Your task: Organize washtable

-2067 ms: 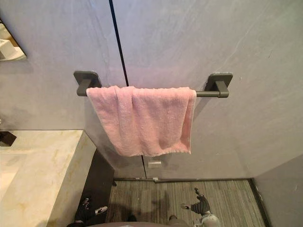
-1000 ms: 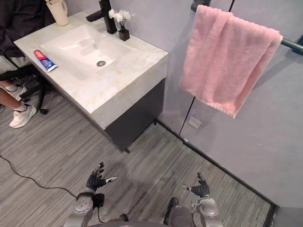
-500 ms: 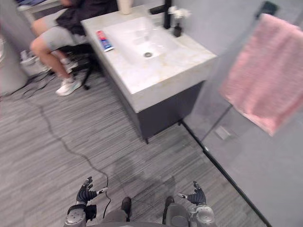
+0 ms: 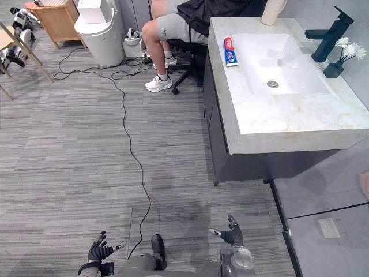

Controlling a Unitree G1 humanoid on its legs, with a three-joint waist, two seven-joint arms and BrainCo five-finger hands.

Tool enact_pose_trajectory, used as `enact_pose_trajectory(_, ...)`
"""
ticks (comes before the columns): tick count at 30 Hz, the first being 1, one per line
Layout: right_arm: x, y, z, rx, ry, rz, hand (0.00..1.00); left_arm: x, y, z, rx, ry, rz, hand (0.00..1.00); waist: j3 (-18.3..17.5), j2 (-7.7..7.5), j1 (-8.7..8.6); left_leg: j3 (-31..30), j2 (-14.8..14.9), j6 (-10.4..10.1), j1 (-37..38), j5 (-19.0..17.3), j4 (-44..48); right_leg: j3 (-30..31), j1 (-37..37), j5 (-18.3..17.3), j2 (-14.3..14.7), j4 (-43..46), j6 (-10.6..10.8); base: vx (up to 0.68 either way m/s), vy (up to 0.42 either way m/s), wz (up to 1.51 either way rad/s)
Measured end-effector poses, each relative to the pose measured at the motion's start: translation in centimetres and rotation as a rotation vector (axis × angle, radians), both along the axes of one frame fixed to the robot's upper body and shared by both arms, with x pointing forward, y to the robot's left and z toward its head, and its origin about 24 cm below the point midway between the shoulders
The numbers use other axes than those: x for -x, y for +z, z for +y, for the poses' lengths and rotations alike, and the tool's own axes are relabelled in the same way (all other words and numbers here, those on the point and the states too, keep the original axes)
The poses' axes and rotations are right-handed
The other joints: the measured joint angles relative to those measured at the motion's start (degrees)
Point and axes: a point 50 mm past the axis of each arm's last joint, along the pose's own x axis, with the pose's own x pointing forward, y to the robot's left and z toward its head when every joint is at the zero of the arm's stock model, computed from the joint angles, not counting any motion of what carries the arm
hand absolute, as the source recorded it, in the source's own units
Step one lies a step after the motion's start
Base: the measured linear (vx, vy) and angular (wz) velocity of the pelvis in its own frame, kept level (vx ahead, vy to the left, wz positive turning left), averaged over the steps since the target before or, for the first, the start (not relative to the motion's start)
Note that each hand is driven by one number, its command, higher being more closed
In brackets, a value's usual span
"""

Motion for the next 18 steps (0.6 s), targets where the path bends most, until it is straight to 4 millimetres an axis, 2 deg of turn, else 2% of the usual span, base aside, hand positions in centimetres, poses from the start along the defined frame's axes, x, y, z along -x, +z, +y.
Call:
enact_pose_trajectory(1, -0.9, 0.4, 0.1, 0.000, 0.007, -0.024, 0.00, -0.4, 0.2, 0.3, -0.006, 0.005, -0.015, 0.00, 0.86, -1.06, -0.19, 0.64, -0.94, 0.52, -1.77, -2.64, 3.20, 0.69, -2.06, -3.49, -2.03, 2.33, 1.44, -0.05, 0.104, -0.13)
enact_pose_trajectory(2, -0.9, 0.4, 0.2, -0.002, 0.011, -0.025, 0.00, -0.5, 0.3, 0.3, -0.009, 0.004, -0.022, 0.00, 1.03, -1.71, -0.19, 0.86, -1.39, 1.14, -2.58, -4.10, 5.51, 1.36, -3.16, -4.76, -3.21, 4.10, 1.86, -0.02, 0.160, -0.06)
enact_pose_trajectory(3, -0.4, 0.2, -0.3, 0.010, 0.011, -0.009, 0.00, -0.7, 0.5, 0.6, -0.018, 0.007, -0.032, 0.00, 1.52, -2.44, -0.15, 1.11, -1.42, 3.64, -5.93, -11.33, 20.65, 1.68, -4.01, -7.11, -4.99, 8.64, 2.80, 0.04, 0.123, 0.06)
enact_pose_trajectory(4, -0.3, 0.3, -0.7, 0.023, 0.020, -0.013, 0.00, -0.5, 0.5, 0.6, -0.019, 0.004, -0.026, 0.00, 1.24, -1.30, -0.20, 1.29, -0.66, 3.71, -6.59, -15.25, 25.18, 1.61, -3.50, -8.11, -4.64, 10.30, 1.57, 0.14, 0.152, 0.20)
enact_pose_trajectory(5, 0.5, 0.2, -1.3, 0.045, 0.026, 0.000, 0.00, 0.0, 0.3, 0.5, -0.018, -0.005, -0.011, 0.00, 0.93, 0.31, -0.63, 0.24, 0.54, 3.54, -6.81, -21.01, 26.75, 1.62, -2.89, -9.05, -3.79, 13.38, 1.07, 0.22, 0.208, 0.32)
enact_pose_trajectory(6, 0.7, 0.1, -1.5, 0.049, 0.032, 0.010, 0.00, -0.6, 0.5, 0.5, -0.021, -0.019, -0.023, 0.00, 2.17, -0.03, -0.53, -1.40, -0.72, 4.33, -4.65, -22.55, 26.86, 5.47, -7.10, -9.43, -5.01, 23.47, -2.75, 0.23, 0.205, 0.42)
enact_pose_trajectory(7, 0.8, 0.1, -1.3, 0.043, 0.037, 0.014, 0.00, -1.0, 0.7, 0.5, -0.025, -0.028, -0.034, 0.00, 2.27, 0.15, -0.90, -2.17, -0.68, 4.33, -3.94, -22.53, 25.81, 7.00, -8.96, -10.61, -4.00, 25.92, -3.01, 0.24, 0.204, 0.35)
enact_pose_trajectory(9, 0.6, 0.1, 0.0, 0.017, 0.096, 0.010, 0.00, -1.7, 0.9, 0.3, -0.024, -0.048, -0.055, 0.00, 2.98, 0.72, -1.26, -3.28, -0.61, 3.98, 0.03, -22.31, 20.96, 7.11, -16.02, -11.37, 0.53, 24.27, -2.35, 0.24, 0.131, 0.20)
enact_pose_trajectory(10, 0.5, 0.1, 0.4, 0.011, 0.122, 0.006, 0.00, -1.8, 0.9, 0.2, -0.019, -0.058, -0.056, 0.00, 3.08, 0.69, -1.90, -3.72, -0.59, 3.23, 3.06, -21.94, 18.48, 5.97, -18.25, -9.90, 2.77, 20.13, -1.76, 0.28, 0.114, 0.13)
enact_pose_trajectory(11, 0.6, 0.1, 0.5, 0.009, 0.127, 0.005, 0.00, -2.0, 0.9, 0.1, -0.016, -0.072, -0.060, 0.00, 3.12, 0.69, -1.97, -3.98, -0.78, 3.03, 4.56, -21.86, 17.20, 5.28, -19.20, -8.57, 3.78, 17.88, -1.71, 0.40, 0.123, 0.30)
enact_pose_trajectory(12, 0.8, 0.1, 0.5, 0.000, 0.124, 0.000, 0.00, -2.4, 1.0, -0.4, -0.007, -0.101, -0.065, 0.00, 3.18, 0.69, -2.22, -4.68, -1.45, 2.32, 7.59, -21.44, 14.18, 4.55, -21.33, -4.38, 5.41, 12.83, -2.30, 0.33, 0.074, 0.36)
enact_pose_trajectory(14, 0.6, 0.4, 0.3, 0.000, 0.128, -0.019, 0.00, -2.9, 1.0, -0.9, 0.004, -0.122, -0.076, 0.00, 3.14, 0.62, -3.27, -6.34, -2.99, 2.01, 11.30, -20.84, 10.42, 4.64, -23.13, 0.90, 6.03, 8.13, -2.07, 0.44, 0.055, 0.62)
enact_pose_trajectory(15, 0.7, 0.6, 0.2, 0.001, 0.128, -0.029, 0.00, -2.9, 0.9, -1.3, 0.011, -0.131, -0.074, 0.00, 3.16, 0.76, -3.97, -7.67, -3.95, 1.47, 14.07, -21.13, 8.35, 5.03, -24.49, 3.93, 6.56, 7.63, -3.31, 0.67, 0.018, 0.90)
enact_pose_trajectory(16, 0.6, 0.8, 0.3, 0.000, 0.131, -0.045, 0.00, -2.6, 0.8, -1.3, 0.014, -0.128, -0.066, 0.00, 2.98, 1.19, -5.00, -8.85, -3.88, -0.41, 15.92, -22.20, 9.19, 4.19, -25.63, 6.17, 6.98, 8.95, -6.27, 0.68, -0.008, 0.85)
enact_pose_trajectory(17, 0.5, 0.9, 0.3, -0.002, 0.132, -0.049, 0.00, -2.5, 0.8, -1.2, 0.014, -0.128, -0.064, 0.00, 2.96, 1.15, -5.20, -9.23, -3.87, -1.21, 15.91, -22.65, 11.16, 3.79, -26.01, 7.68, 7.13, 9.69, -7.97, 0.60, -0.075, 0.81)
enact_pose_trajectory(18, 0.5, 0.9, -0.2, 0.010, 0.134, -0.050, 0.00, -2.5, 0.6, -1.7, 0.030, -0.124, -0.057, 0.00, 2.68, 1.88, -5.14, -8.70, -2.77, -3.01, 14.40, -23.55, 18.89, 3.61, -25.51, 11.06, 8.24, 11.73, -11.17, 0.50, -0.089, 0.32)
